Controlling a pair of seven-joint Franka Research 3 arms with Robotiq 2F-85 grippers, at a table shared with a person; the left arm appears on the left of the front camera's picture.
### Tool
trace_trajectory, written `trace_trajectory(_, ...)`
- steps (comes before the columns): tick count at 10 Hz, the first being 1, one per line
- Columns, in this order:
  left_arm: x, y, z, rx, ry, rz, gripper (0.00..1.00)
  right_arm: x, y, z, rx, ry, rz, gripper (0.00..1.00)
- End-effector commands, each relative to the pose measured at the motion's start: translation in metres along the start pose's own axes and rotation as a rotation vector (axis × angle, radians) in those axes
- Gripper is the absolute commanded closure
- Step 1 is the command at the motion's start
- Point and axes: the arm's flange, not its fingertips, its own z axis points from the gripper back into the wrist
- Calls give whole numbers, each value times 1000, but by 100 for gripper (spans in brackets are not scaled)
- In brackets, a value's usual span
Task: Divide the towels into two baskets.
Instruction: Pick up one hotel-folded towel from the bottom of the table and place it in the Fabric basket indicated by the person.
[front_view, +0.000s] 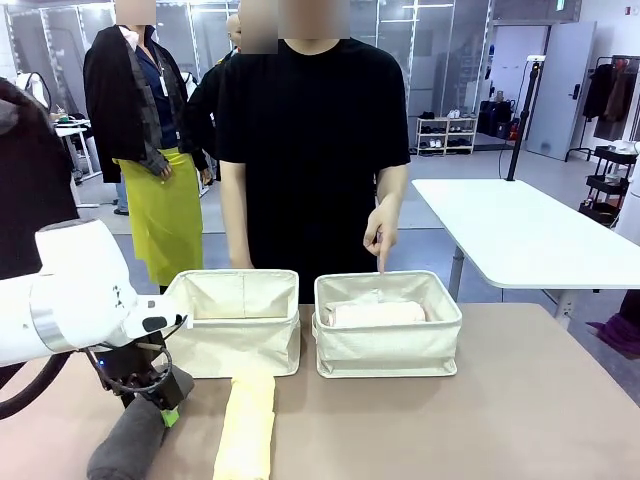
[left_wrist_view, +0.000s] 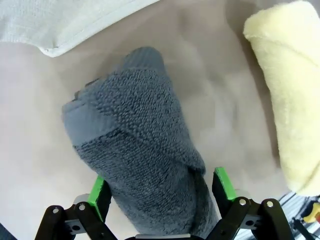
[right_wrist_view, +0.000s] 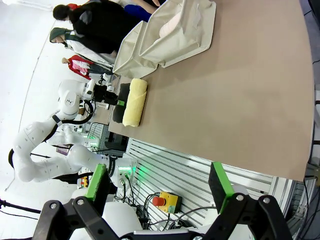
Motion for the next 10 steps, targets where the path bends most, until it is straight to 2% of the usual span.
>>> trace_trajectory(1, 0, 1, -22, 71, 30, 59, 0, -4, 2, 1, -1, -15, 17, 0)
trace_trajectory(3, -2, -1, -27, 71, 38, 60, 0, -4, 2, 1, -1, -15, 17, 0)
trace_trajectory(4, -2, -2, -26, 74, 35, 59, 18, -4, 2, 1, -1, -15, 17, 0)
trace_trajectory(5, -3, -2, -24, 76, 33, 60, 20, -4, 2, 1, -1, -15, 17, 0)
trace_trajectory(6, -3, -3, -22, 78, 32, 59, 38, -4, 2, 1, -1, -15, 17, 0)
trace_trajectory(7, -4, -3, -21, 80, 32, 58, 40, -4, 2, 1, -1, -15, 17, 0)
trace_trajectory(8, -5, -4, -18, 83, 27, 60, 58, -4, 2, 1, -1, -15, 17, 0)
trace_trajectory(9, -6, -3, -15, 84, 21, 64, 60, -4, 2, 1, -1, -15, 17, 0)
trace_trajectory(10, -6, -3, -11, 87, 17, 70, 78, -4, 2, 1, -1, -15, 17, 0)
